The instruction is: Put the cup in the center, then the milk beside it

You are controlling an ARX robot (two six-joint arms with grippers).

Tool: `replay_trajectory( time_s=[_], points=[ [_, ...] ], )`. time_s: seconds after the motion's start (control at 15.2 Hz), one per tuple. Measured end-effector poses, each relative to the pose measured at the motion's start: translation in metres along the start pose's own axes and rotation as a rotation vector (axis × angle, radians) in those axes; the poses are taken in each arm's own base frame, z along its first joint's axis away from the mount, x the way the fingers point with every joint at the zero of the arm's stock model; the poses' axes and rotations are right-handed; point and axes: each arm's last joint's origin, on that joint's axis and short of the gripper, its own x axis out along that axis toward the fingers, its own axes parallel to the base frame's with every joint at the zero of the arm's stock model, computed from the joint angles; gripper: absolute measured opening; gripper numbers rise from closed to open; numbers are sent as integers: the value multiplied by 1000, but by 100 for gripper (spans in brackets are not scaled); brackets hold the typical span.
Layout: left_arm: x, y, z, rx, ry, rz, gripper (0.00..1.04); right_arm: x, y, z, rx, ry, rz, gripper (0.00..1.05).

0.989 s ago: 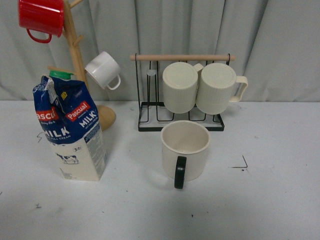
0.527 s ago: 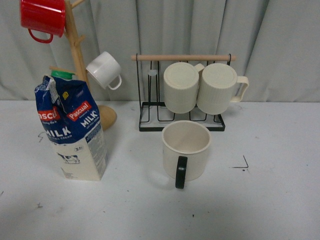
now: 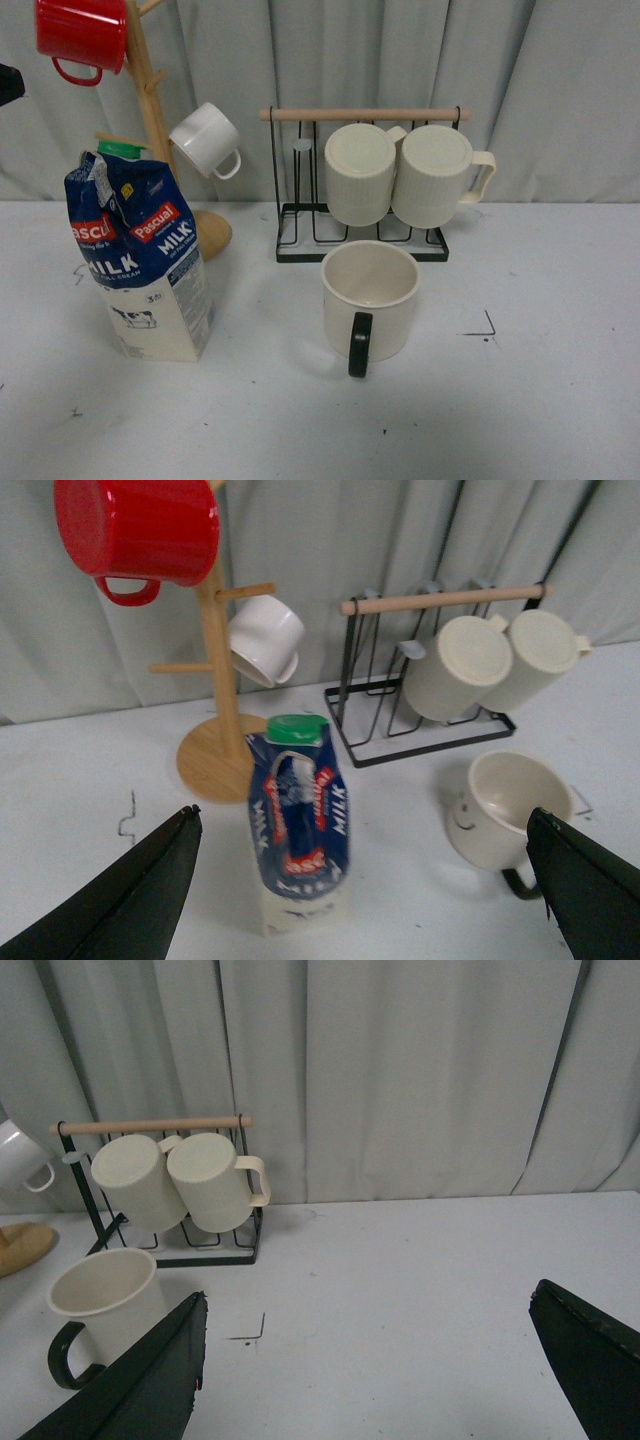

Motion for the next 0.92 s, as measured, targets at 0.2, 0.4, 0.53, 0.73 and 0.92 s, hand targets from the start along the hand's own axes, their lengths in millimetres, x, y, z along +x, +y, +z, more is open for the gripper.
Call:
replay_trajectory(
  time_s=[0.2,0.4,0.53,0.73,0.92],
  points=[
    [52,14,3,63,67,-24,98,0,0,0,0,0,0,98],
    [80,19,-17,83,167,-72,98,0,0,0,0,0,0,98],
    [93,25,-20,86,184,-50,98,0,0,0,0,0,0,98],
    [108,29,-23,84,204,-17,98,0,0,0,0,0,0,98],
    [127,26,-31,96,229,8,98,0,0,0,0,0,0,98]
  ],
)
